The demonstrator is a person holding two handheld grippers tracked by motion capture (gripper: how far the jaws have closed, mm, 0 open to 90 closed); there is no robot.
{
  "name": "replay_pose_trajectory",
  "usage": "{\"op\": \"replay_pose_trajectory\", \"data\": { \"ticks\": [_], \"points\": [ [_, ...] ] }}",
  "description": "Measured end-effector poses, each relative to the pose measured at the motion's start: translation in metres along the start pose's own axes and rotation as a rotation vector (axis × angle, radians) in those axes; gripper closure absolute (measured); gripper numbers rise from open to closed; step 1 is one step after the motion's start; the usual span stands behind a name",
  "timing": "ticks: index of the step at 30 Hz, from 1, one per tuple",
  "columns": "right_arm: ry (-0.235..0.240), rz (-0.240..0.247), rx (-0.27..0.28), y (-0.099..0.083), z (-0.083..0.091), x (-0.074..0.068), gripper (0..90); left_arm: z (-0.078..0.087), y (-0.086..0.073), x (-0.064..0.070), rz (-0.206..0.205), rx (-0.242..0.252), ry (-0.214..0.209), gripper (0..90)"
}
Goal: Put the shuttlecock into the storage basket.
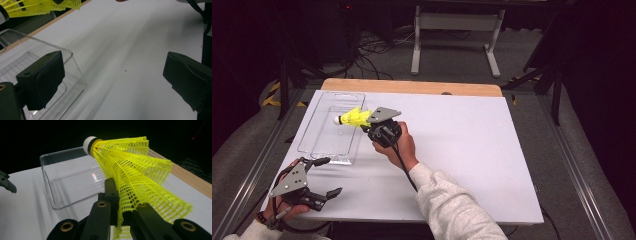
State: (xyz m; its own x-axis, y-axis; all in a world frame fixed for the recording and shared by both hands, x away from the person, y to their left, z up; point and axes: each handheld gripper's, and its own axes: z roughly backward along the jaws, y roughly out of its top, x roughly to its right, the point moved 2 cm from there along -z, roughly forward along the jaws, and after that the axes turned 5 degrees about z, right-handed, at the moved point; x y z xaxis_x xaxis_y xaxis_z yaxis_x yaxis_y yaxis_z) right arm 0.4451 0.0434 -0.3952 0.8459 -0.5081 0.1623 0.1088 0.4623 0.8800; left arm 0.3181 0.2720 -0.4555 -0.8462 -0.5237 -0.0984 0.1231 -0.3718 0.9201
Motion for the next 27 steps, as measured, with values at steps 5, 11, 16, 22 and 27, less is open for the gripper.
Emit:
{"op": "replay_pose_trajectory", "data": {
  "ticks": [5,11,16,22,27],
  "points": [
    [0.02,0.014,-0.005,0.007,-0.008,-0.003,88.8,-0.003,0.001,0.0,0.002,0.003,-0.007,4.7],
    [0.04,0.039,-0.026,0.015,-0.021,-0.006,88.8,0.0,-0.001,-0.002,0.006,0.01,-0.013,4.7],
    [0.063,0.056,-0.044,0.019,-0.033,-0.011,88.9,0.001,-0.001,0.0,0.01,0.011,-0.017,4.7],
    [0.078,0.054,-0.049,0.02,-0.044,-0.016,88.9,0.001,-0.002,-0.001,0.02,0.018,-0.022,4.7],
    [0.085,0.058,-0.062,0.019,-0.052,-0.017,88.9,0.003,-0.002,-0.002,0.023,0.023,-0.022,4.7]
  ]
}}
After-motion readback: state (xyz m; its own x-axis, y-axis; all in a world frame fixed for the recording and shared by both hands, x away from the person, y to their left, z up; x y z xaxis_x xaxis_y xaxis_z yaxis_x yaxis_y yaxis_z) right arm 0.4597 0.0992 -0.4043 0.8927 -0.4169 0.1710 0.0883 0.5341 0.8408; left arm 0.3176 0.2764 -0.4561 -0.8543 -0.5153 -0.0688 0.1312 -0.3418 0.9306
